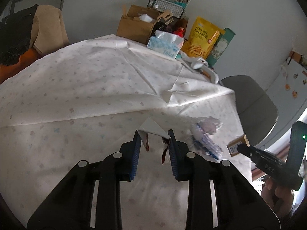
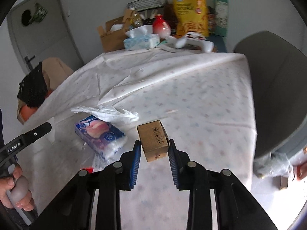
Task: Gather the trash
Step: 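Grasp the small cardboard box with the right gripper while the left grasps a paper scrap, then carry the cardboard box and paper scrap in both grippers over the floor bin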
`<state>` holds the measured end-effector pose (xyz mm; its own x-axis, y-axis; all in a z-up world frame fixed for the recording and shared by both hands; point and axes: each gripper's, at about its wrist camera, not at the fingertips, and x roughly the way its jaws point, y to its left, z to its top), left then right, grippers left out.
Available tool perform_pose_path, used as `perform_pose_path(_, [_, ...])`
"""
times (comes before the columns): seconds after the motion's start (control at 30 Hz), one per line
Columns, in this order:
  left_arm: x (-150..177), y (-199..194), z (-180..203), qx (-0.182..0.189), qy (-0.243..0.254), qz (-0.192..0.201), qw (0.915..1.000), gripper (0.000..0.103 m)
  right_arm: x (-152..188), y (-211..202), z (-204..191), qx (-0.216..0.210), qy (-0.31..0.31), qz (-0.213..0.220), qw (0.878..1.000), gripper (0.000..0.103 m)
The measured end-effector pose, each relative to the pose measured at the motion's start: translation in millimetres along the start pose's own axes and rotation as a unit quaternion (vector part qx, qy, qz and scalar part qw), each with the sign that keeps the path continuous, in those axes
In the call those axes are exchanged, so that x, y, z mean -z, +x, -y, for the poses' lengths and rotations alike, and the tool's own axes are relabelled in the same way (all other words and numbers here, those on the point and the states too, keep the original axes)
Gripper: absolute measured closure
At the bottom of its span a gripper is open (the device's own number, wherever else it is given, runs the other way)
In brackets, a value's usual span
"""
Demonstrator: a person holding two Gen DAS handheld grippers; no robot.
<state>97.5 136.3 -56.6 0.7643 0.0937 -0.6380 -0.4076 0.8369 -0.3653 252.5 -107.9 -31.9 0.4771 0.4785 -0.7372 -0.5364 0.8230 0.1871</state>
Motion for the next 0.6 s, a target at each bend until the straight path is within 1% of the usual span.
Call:
perform_pose_path(0.13, [-0.1,-14.4,11.2,0.013,0.004,0.008,0.9999,0.075,12.1,-29.6,6.3,0.002,0.011,0.014,1.000,0.074])
perform_pose_path(0.3, [-0.2,-38.8,34.2,0.029,0.024,0.025,0.9990,0.075,23.3,-67.7,14.4,0.004,0.018,0.042,0.999,0.074])
perform_pose_path(0.6, [11.6,-60.2,71.6,0.062,0.053,0.028,0.9963,0.075,43.8,-117.5,34.3,0.006,0.032,0.073,0.997,0.074])
